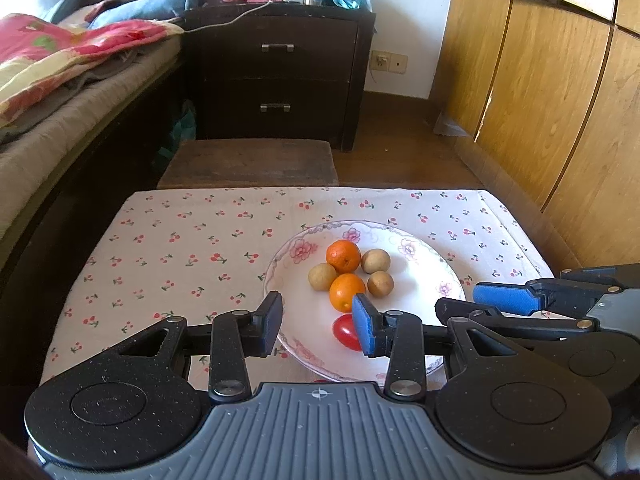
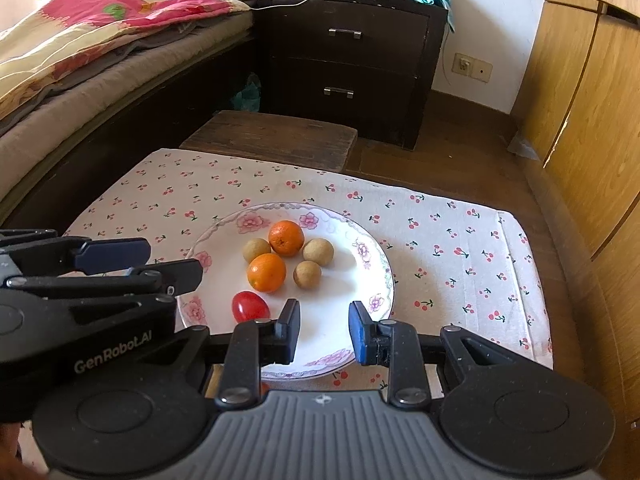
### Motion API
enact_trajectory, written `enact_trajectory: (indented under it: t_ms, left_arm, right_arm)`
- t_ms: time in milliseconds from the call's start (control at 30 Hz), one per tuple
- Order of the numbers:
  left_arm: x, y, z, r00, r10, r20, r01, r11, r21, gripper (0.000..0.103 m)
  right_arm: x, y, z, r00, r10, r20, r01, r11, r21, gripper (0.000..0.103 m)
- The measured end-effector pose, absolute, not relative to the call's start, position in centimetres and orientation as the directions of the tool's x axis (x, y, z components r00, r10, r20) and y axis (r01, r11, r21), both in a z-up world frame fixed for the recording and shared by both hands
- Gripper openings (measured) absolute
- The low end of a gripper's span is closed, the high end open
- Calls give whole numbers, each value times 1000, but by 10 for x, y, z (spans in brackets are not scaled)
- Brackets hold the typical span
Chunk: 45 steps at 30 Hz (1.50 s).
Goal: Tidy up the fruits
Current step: 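Move both tools back from the bowl toward the remaining fruit, then grasp a red tomato with the left tool while the right tool grasps a mandarin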
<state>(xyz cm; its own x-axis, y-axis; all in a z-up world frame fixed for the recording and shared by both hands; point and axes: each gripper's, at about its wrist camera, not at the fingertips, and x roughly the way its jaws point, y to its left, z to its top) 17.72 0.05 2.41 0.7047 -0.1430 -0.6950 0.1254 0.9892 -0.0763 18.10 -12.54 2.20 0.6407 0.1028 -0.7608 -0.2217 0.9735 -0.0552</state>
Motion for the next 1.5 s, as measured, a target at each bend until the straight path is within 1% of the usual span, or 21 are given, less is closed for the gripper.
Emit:
enact_trajectory:
  t_ms: [300, 367, 433, 567, 733, 900, 1033, 1233, 1333, 1400, 1500]
  left_arm:
    - [169, 4, 23, 699, -147, -700, 138, 988, -70, 47]
    - [166, 7, 21, 692, -157, -705, 142, 987, -81, 49]
    - [164, 13, 20, 684, -169, -710, 137, 985, -103, 55]
    - [160, 25, 16, 672, -164, -722, 123, 986, -109, 56]
    - [160, 40, 4, 628, -182, -757, 98, 983, -155, 56]
    - [168, 47, -15, 575, -197, -794, 75, 979, -189, 53]
    - [171, 45, -27, 551, -190, -813, 76, 981, -177, 50]
    - [174, 44, -30, 554, -189, -811, 78, 981, -176, 49]
    - [169, 43, -29, 536, -207, -818, 109, 978, -177, 45]
    - [167, 43, -30, 536, -195, -821, 117, 981, -157, 45]
    - [171, 48, -33, 534, -202, -821, 98, 979, -177, 44]
  right_arm:
    - [173, -122, 20, 626, 118, -771, -238, 970, -45, 28]
    - [170, -122, 18, 613, 136, -778, -245, 969, -24, 28]
    - [167, -123, 16, 595, 154, -789, -253, 968, -2, 29]
    - [163, -122, 8, 566, 151, -810, -255, 967, 2, 29]
    - [161, -131, -3, 511, 178, -841, -230, 971, 65, 29]
    - [160, -135, -8, 484, 196, -853, -224, 970, 96, 29]
    - [162, -136, -9, 481, 198, -854, -218, 971, 102, 29]
    - [163, -136, -13, 465, 210, -860, -220, 968, 118, 29]
    - [164, -138, -14, 461, 208, -863, -216, 969, 119, 29]
    - [164, -139, -13, 465, 210, -860, -209, 970, 124, 29]
    - [165, -139, -13, 462, 222, -859, -206, 969, 139, 29]
